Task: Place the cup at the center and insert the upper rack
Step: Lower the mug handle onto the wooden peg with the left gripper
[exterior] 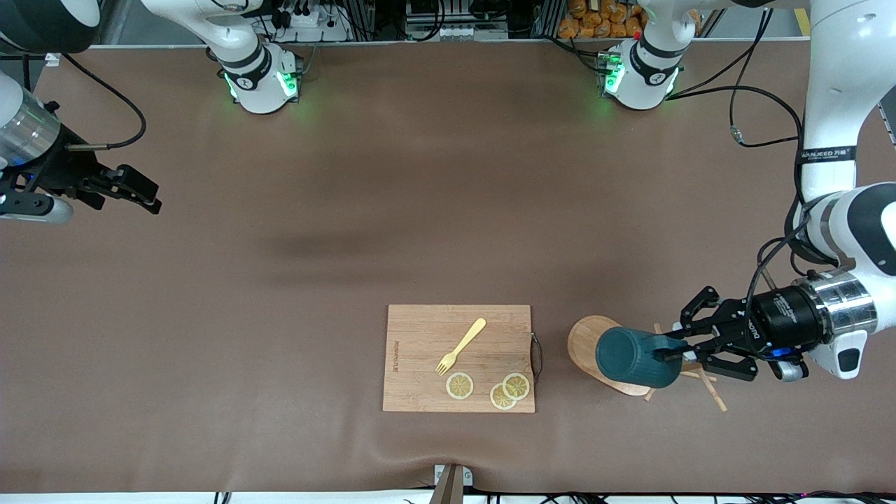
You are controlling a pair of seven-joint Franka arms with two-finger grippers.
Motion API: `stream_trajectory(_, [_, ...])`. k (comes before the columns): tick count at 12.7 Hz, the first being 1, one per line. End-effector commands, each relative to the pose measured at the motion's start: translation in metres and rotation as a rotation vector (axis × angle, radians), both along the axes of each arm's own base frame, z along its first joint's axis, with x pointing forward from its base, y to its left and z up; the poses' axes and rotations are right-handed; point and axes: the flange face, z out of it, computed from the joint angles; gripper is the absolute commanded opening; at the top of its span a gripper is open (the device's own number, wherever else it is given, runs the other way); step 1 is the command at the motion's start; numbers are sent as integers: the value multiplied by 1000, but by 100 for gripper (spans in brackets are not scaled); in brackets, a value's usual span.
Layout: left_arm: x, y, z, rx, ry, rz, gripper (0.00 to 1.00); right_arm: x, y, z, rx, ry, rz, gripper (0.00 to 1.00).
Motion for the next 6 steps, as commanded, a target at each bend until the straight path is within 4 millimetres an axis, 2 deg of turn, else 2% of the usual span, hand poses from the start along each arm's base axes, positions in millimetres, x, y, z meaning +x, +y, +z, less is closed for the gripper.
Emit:
stream_trajectory(1, [2, 4, -5, -7, -61, -24, 0, -3, -2, 4, -12, -4, -6, 100])
stream_trajectory(6, [-3, 9, -15, 157, -96, -100, 0, -3, 0, 3, -12, -2, -3, 100])
